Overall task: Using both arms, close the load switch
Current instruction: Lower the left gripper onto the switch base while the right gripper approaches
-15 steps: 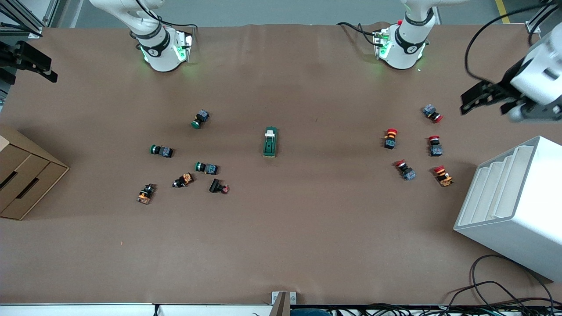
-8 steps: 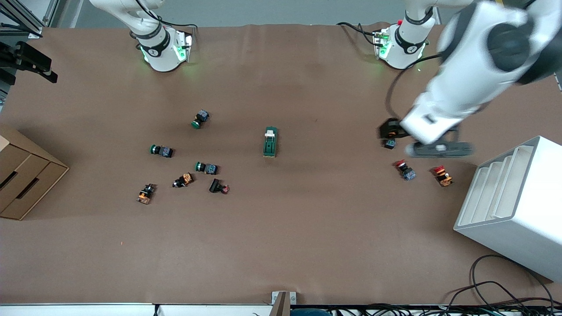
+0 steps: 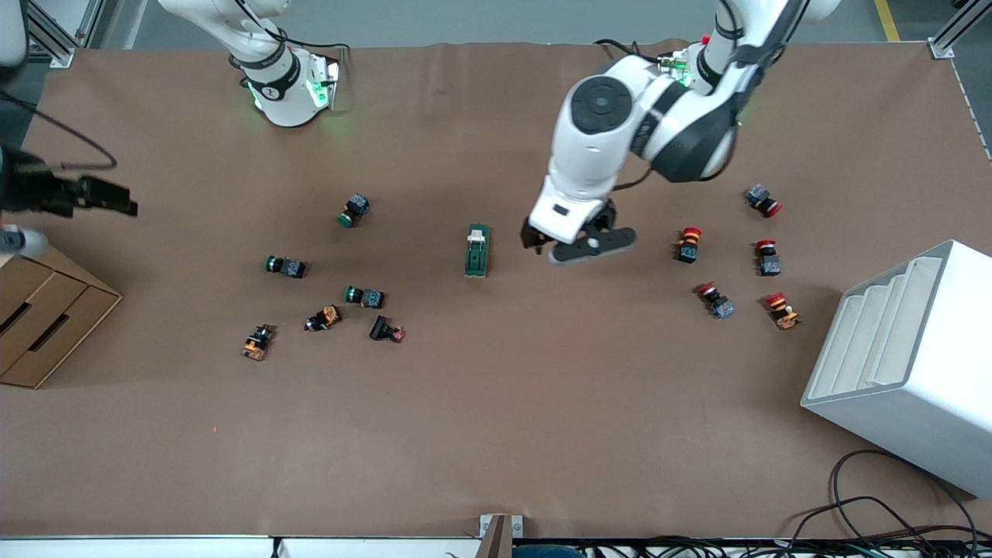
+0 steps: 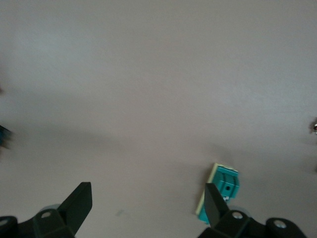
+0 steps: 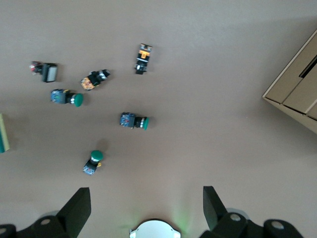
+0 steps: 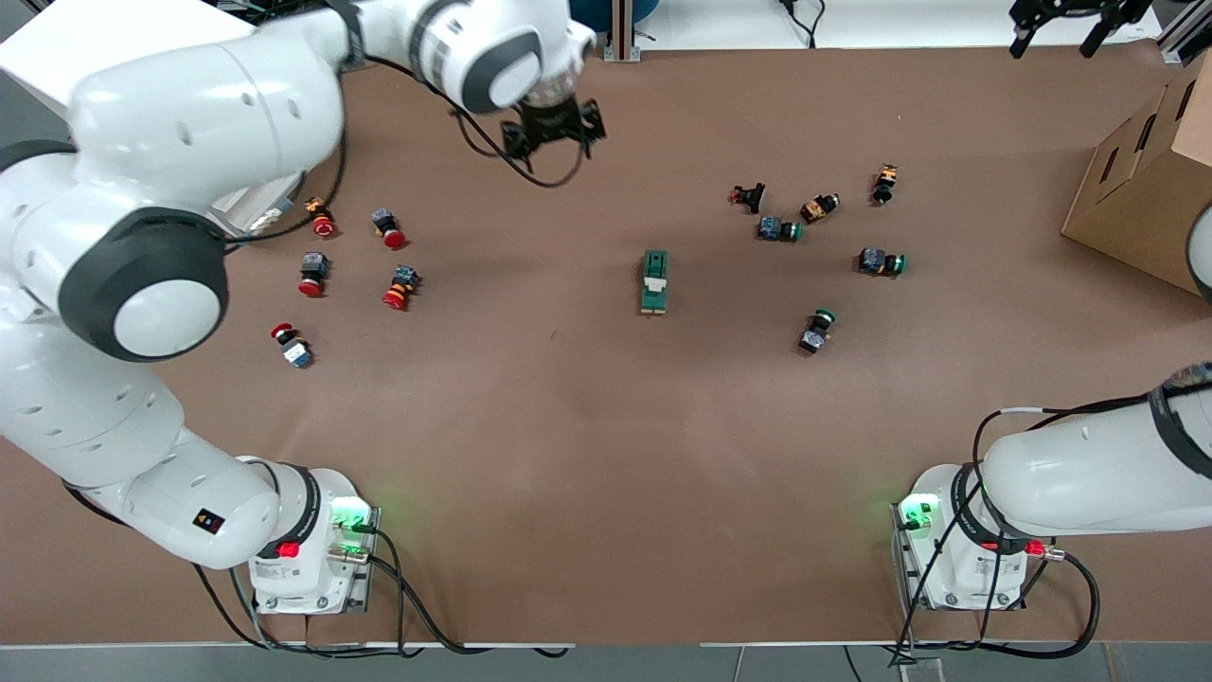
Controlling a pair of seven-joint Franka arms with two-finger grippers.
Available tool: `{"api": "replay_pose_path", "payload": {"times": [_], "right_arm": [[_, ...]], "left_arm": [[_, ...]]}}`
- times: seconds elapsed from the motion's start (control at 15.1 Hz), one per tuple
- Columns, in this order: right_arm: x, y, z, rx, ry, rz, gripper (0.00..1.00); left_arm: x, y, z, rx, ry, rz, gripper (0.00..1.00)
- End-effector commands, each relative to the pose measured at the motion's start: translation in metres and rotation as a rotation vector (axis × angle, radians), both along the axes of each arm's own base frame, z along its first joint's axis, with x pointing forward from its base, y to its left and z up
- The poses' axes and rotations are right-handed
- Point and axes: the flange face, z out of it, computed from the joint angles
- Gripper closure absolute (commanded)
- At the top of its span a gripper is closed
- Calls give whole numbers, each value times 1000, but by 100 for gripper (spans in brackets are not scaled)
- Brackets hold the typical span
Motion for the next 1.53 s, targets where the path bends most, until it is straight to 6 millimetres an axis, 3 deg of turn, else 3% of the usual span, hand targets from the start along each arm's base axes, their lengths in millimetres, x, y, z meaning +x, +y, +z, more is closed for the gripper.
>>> {"api": "replay_pose_path", "payload": {"times": [0.0,0.27,0.53,0.73,0.86,1.0,1.13,1.33,1.46], "right_arm": [[11,-19,-14,3,1,-5,0],[13,-6,-15,12,-9,-21,0],[17,55,-19,-2,-2,-257,0],[18,105,-20,-23,-18,-387,0],[22,132,-36,-23,-5,-437,0],[26,154,-68,-46,21,-511,0],[18,192,-89,-35,45,-570,0],[19,236,-128,-21,50,-664,0],[19,259,-146,-11,53,-696,0]], "left_arm": [[-26,-24,-29,11,-60,23,0],[-68,-36,-82,25,-124,19,0],[-115,-74,-108,6,-142,-7,1],[-127,-84,-142,38,-216,-85,1],[-148,-99,-161,54,-279,-152,1],[-156,-109,-176,45,-338,-135,1],[-173,-130,-190,35,-392,-155,1],[-176,-134,-202,38,-419,-168,1],[-194,-140,-213,53,-448,-251,2]]}}
